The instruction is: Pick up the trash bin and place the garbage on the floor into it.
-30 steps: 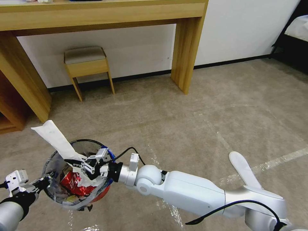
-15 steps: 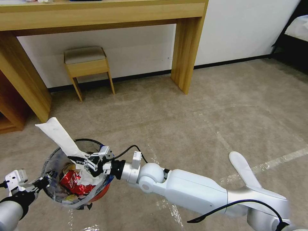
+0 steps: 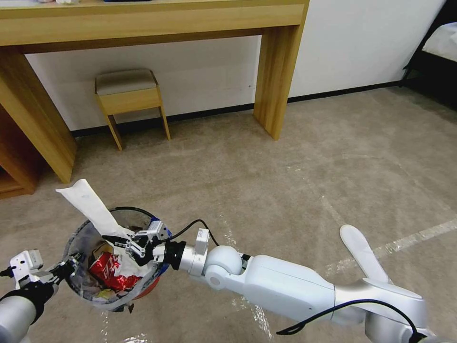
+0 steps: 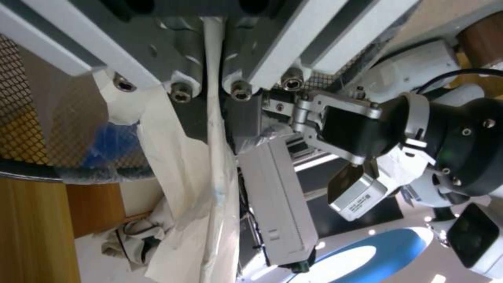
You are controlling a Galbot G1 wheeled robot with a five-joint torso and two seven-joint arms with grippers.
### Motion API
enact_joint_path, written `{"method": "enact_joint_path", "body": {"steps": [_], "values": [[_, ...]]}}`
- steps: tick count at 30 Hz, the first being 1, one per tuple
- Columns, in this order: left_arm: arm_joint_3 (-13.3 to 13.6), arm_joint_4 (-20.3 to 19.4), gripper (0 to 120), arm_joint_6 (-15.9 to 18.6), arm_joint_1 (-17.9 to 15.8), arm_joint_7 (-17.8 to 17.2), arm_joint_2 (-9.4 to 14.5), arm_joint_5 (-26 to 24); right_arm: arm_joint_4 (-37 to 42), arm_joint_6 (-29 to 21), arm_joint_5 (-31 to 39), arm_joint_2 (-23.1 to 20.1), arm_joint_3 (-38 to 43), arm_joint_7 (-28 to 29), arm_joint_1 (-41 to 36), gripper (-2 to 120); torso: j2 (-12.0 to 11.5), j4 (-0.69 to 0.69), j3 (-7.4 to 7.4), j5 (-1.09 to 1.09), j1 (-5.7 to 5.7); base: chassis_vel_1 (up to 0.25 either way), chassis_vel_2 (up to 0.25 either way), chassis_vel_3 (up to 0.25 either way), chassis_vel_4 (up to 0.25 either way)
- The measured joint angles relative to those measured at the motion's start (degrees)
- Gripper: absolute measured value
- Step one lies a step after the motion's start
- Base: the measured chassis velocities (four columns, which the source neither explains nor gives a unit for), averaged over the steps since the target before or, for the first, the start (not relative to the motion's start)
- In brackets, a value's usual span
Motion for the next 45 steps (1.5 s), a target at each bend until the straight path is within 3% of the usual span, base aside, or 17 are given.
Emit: {"method": "enact_joint_path", "body": {"steps": [14,23,26,29,31,35,39,45], "values": [[-0.01,0.37,2,0.02,-0.31,0.0,0.18,0.0,-0.3,0.12,-0.11,0.0,-0.46,-0.18,-0.22,0,0.0,-0.01,0.0,-0.01,0.0,0.0,0.0,0.0,0.0],[0.03,0.49,2,0.03,-0.36,0.06,0.27,-0.03,0.79,-0.27,-0.26,-0.96,0.03,0.12,0.5,28,0.0,0.0,0.0,0.0,0.0,0.0,0.0,0.0,0.0],[0.03,0.42,2,0.03,-0.16,0.06,0.21,0.0,0.98,-0.28,-0.34,-0.99,0.2,0.16,0.54,45,0.0,0.0,0.0,0.0,0.0,0.0,0.0,0.0,0.0],[0.03,0.35,2,0.02,-0.09,0.06,0.17,0.01,0.98,-0.28,-0.36,-0.93,0.24,0.18,0.56,50,0.0,0.0,0.0,0.0,0.0,0.0,0.0,0.0,0.0],[0.03,0.32,2,0.02,0.05,0.06,0.13,0.03,1.02,-0.29,-0.37,-0.87,0.29,0.21,0.69,62,0.0,0.0,0.0,0.0,0.0,0.0,0.0,0.0,0.0],[-0.01,0.29,2,0.02,0.23,0.06,0.1,0.05,1.21,-0.3,-0.37,-0.86,0.36,0.22,0.83,71,0.0,0.0,0.0,0.0,0.0,0.0,0.0,0.0,0.0],[-0.02,0.22,2,0.02,0.19,0.07,0.13,0.06,1.36,-0.3,-0.38,-0.89,0.55,0.23,0.87,91,0.0,0.0,0.0,0.0,0.0,0.0,0.0,0.0,0.0],[0.06,0.22,2,0.01,0.19,0.08,0.11,0.18,1.41,-0.3,-0.43,-0.97,0.87,0.23,0.85,96,0.0,0.0,0.0,0.0,0.0,0.0,0.0,0.0,0.0]]}}
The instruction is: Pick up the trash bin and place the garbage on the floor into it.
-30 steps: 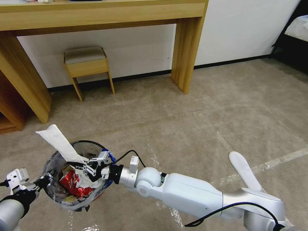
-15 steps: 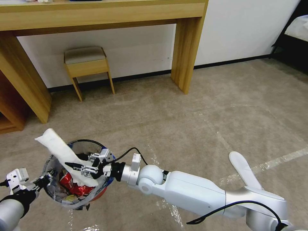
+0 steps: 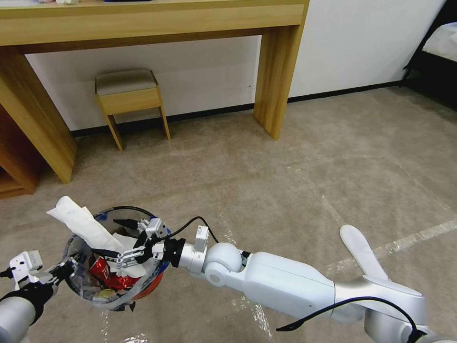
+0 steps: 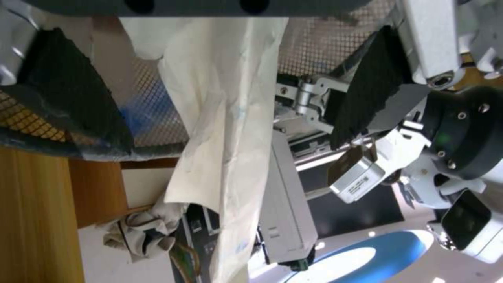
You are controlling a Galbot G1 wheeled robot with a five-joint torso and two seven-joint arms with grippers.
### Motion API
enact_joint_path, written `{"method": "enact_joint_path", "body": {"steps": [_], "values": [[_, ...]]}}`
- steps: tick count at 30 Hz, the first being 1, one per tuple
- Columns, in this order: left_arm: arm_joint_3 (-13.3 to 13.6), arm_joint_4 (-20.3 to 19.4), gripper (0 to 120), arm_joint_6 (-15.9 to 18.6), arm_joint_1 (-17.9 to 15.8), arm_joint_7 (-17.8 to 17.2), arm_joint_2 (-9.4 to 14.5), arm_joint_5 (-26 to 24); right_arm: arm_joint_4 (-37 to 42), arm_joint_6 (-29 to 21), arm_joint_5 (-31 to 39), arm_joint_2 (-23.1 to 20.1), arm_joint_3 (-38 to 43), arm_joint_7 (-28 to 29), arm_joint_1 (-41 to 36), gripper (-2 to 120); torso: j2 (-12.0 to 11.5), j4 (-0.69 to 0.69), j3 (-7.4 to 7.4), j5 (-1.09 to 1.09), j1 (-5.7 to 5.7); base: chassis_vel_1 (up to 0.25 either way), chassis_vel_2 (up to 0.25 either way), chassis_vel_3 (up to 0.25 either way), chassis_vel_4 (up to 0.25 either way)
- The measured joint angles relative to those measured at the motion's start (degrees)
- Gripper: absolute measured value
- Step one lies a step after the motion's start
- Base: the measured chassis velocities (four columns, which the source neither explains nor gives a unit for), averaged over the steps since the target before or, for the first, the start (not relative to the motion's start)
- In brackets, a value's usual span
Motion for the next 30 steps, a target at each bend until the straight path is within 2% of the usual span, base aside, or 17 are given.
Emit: {"method": "enact_joint_path", "body": {"steps": [17,30], "values": [[-0.11,0.51,2,0.0,-0.1,0.08,0.06,0.08,1.58,-0.02,0.35,-0.37,2.89,0.08,1.22,96,0.0,0.0,0.0,0.0,0.0,0.0,0.0,0.0,0.0],[-0.07,0.92,2,-0.01,-0.44,0.08,0.15,0.09,8.64,-1.2,2.31,-2.5,10.2,0.95,3.72,98,0.0,0.0,0.0,0.0,0.0,0.0,0.0,0.0,0.0]]}}
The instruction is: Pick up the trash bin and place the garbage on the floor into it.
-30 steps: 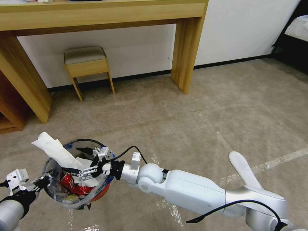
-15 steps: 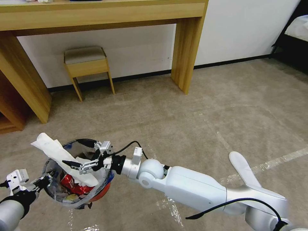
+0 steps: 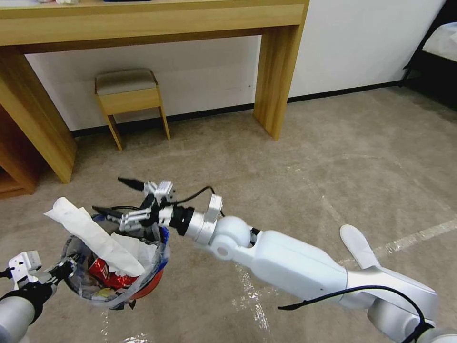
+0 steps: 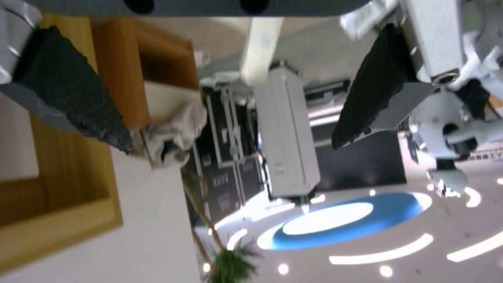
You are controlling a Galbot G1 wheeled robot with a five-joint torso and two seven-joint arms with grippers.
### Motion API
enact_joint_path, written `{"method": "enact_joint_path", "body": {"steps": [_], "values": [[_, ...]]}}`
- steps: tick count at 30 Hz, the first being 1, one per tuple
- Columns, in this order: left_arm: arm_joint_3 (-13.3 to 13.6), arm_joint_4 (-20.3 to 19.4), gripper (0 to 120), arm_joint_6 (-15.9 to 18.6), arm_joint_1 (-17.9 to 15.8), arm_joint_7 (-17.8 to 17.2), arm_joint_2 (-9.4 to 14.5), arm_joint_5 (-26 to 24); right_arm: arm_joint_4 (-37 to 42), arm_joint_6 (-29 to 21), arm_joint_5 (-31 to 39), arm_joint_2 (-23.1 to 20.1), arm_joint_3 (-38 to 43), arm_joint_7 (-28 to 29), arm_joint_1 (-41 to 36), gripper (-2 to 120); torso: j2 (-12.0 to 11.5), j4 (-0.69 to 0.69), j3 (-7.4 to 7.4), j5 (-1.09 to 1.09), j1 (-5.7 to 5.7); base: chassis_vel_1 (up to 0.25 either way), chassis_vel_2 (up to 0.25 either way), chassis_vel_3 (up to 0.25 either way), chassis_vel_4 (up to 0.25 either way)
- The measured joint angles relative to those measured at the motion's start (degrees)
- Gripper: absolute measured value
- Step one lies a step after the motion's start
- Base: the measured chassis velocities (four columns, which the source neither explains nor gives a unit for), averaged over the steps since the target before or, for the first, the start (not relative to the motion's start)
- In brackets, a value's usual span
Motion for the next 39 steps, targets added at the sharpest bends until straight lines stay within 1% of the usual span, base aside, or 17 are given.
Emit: {"method": "enact_joint_path", "body": {"steps": [6,12,15,16,17,19,21,23,25,26,27,28,31,32,34,35,39], "values": [[0.01,-0.01,2,0.0,0.02,0.0,-0.06,0.13,2.8,-0.76,0.72,-1.63,4.77,0.9,0.77,100,0.0,0.0,0.0,0.0,0.0,0.0,0.0,0.0,0.0],[-0.02,0.05,2,0.0,-0.19,0.09,-0.18,0.4,4.06,-1.71,1.54,-4.93,12.01,1.92,0.37,100,0.0,0.0,0.0,0.0,0.0,0.0,0.0,0.0,0.0],[-0.04,0.06,2,0.0,-0.3,0.84,-0.39,1.07,5.12,-2.79,0.95,-9.03,20.51,3.17,-1.65,100,0.0,-0.01,0.0,0.01,0.0,0.0,0.0,0.0,0.0],[-0.04,0.06,2,0.0,-0.3,0.84,-0.39,1.07,5.12,-2.79,0.95,-9.03,20.51,3.17,-1.65,100,0.0,-0.01,0.0,0.01,0.0,0.0,0.0,0.0,0.0],[-0.1,0.07,2,-0.02,-0.33,1.13,-0.41,1.29,5.97,-3.06,0.56,-10.91,24.77,3.86,-3.21,100,0.0,-0.02,0.0,0.0,0.0,0.0,0.0,0.0,0.0],[-0.12,0.06,2,-0.02,-0.34,1.26,-0.41,1.37,6.24,-3.06,0.39,-11.35,25.89,4.21,-3.72,100,0.0,-0.02,0.0,0.01,0.0,0.0,0.0,0.0,0.0],[-0.16,-0.12,2,-0.04,-0.42,1.72,-0.48,1.98,7.22,-3.03,-1.66,-13.57,32.96,5.9,-7.26,100,0.0,0.02,0.0,0.01,0.0,0.0,0.0,0.0,0.0],[-0.16,-0.14,2,-0.04,-0.42,1.85,-0.5,2.17,7.41,-2.98,-2.5,-14.08,35.14,6.28,-8.51,100,0.0,0.01,0.0,0.01,0.0,0.0,0.0,0.0,0.0],[-0.09,-0.19,2,0.06,-0.63,2.13,-0.51,2.53,8.24,-2.84,-5.15,-15.77,41.77,7.38,-12.44,100,0.0,-0.02,0.0,0.02,0.0,0.0,0.0,0.0,0.0],[-0.09,-0.19,2,0.06,-0.63,2.13,-0.51,2.53,8.24,-2.84,-5.15,-15.77,41.77,7.38,-12.44,100,0.0,-0.02,0.0,0.02,0.0,0.0,0.0,0.0,0.0],[0.02,-0.26,2,0.23,-0.91,2.26,-0.52,2.61,9.1,-2.97,-6.73,-16.55,45.53,8.6,-14.98,100,0.0,-0.02,0.0,0.02,0.0,0.0,0.0,0.0,0.0],[0.26,-0.29,2,0.43,-1.37,2.37,-0.59,2.63,10.99,-3.61,-9.99,-17.68,52.27,12.18,-19.89,100,0.0,0.02,0.0,0.01,0.0,0.0,0.0,0.0,0.0],[0.41,-0.29,2,0.47,-1.5,2.39,-0.6,2.65,11.82,-4.06,-11.59,-18.06,55.34,13.66,-22.52,100,0.0,0.01,-0.01,0.0,0.0,0.0,0.0,0.0,0.0],[0.63,-0.31,1,0.5,-1.63,2.53,-0.6,2.73,12.84,-5.04,-14.75,-18.49,59.81,16.72,-27.07,100,0.0,-0.02,-0.01,0.01,0.0,0.0,0.0,0.0,0.0],[0.7,-0.31,1,0.5,-1.63,2.71,-0.59,2.9,13.08,-5.3,-15.91,-18.63,61.36,17.64,-28.65,100,0.0,-0.03,0.0,0.03,0.0,0.0,0.0,0.0,0.0],[0.76,-0.31,1,0.44,-1.58,3.31,-0.51,3.5,13.68,-5.4,-19.07,-18.9,65.27,19.32,-32.59,100,0.0,-0.04,-0.01,0.03,0.0,0.0,0.0,0.0,0.0],[1.06,-0.4,1,0.24,-1.43,4.2,-0.61,4.36,14.77,-5.26,-26.02,-18.36,71.79,20.97,-39.1,100,0.0,0.02,-0.01,0.0,0.0,0.0,0.0,0.0,0.0]]}}
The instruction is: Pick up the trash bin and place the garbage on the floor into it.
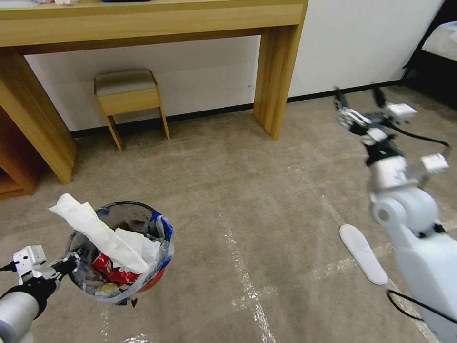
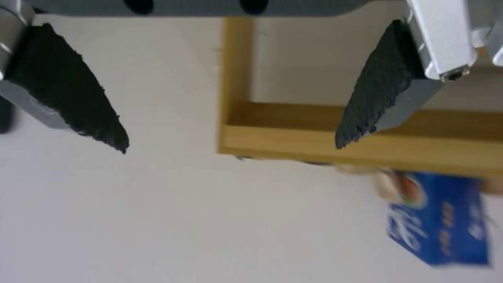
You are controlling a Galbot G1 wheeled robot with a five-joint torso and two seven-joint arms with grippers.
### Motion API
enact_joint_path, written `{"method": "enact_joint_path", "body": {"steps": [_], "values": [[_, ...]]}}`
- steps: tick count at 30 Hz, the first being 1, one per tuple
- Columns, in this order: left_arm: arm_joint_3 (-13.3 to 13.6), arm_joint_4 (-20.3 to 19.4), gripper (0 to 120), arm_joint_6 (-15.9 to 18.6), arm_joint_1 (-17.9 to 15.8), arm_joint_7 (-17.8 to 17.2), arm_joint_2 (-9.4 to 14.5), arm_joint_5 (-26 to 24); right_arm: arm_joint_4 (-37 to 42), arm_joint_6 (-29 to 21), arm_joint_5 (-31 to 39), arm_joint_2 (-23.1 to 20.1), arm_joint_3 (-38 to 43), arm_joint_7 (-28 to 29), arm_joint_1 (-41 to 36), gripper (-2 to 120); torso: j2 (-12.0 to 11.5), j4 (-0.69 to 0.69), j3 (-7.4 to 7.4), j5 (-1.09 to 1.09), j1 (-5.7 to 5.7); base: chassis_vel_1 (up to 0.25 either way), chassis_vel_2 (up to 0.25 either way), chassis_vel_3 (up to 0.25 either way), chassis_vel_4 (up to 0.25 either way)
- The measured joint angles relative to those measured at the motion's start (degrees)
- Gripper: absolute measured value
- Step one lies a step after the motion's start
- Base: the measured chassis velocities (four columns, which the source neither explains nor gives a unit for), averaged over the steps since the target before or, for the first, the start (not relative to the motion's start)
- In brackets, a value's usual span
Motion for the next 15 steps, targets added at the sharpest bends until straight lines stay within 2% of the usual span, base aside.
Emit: {"method": "enact_joint_path", "body": {"steps": [2,4,7,15], "values": [[0.1,-0.08,1,-0.05,0.09,0.14,-0.08,0.18,0.45,0.0,-1.15,0.32,1.31,0.15,-1.55,100,0.0,-0.01,0.0,0.01,0.0,0.0,0.0,0.0,0.0],[0.44,-0.43,1,-0.25,0.69,0.88,-0.45,1.17,2.75,0.35,-3.17,1.61,4.77,0.97,-7.4,100,0.0,-0.03,0.0,0.0,0.0,0.0,0.0,0.0,0.0],[0.54,-0.83,1,-0.3,1.38,1.43,-0.74,2.19,4.28,0.59,-4.19,2.95,6.54,1.57,-11.26,100,0.0,-0.01,0.0,0.0,0.0,0.0,0.0,0.0,0.0],[0.51,-1.24,1,-0.31,2.56,2.63,-0.97,4.16,6.19,0.8,-5.49,4.65,7.04,2.15,-14.69,100,0.0,-0.01,0.0,-0.01,0.0,0.0,0.0,0.0,0.0]]}}
